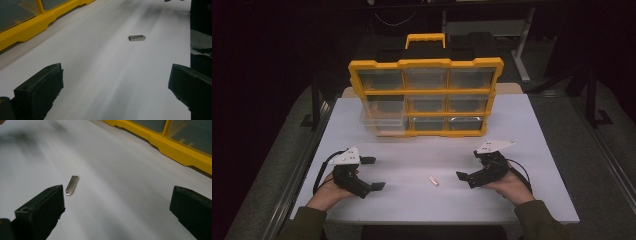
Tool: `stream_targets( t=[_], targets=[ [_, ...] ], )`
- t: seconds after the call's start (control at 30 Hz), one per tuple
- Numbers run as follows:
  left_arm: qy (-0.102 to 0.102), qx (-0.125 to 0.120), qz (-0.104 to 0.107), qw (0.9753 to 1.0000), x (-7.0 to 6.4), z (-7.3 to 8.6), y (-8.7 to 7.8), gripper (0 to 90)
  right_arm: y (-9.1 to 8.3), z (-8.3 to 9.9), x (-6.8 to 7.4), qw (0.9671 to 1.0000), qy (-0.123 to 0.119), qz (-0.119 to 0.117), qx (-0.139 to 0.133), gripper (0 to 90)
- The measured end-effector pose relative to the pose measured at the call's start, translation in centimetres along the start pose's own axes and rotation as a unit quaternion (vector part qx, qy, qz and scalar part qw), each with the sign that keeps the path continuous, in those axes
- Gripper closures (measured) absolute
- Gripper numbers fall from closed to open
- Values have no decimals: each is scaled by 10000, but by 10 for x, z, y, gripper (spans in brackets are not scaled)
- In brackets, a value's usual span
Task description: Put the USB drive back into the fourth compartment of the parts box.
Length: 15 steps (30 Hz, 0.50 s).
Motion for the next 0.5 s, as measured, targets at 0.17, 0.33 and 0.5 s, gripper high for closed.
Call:
stream_targets(
  t=[0.17, 0.33, 0.5],
  targets=[
    [-10, -5, 5, 10000, 0, 0, 0, 0, 2, -4, 2, 10000, -46, -59, -14, 0],
    [0, 4, 14, 10000, 0, 0, 1, 0, 3, -7, 4, 9999, -44, -103, -12, 0],
    [-14, 1, 24, 10000, 0, 0, 1, 0, 6, -10, 5, 9999, -57, -153, -9, 0]
  ],
)
Point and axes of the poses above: each handheld gripper's, and its own axes: y roughly forward along the jaws, z roughly out of its underside, x roughly to its left, the point moved 1 cm from there along y, roughly forward along the jaws, and after that the axes turned 5 degrees about y, right-handed, at the moved point
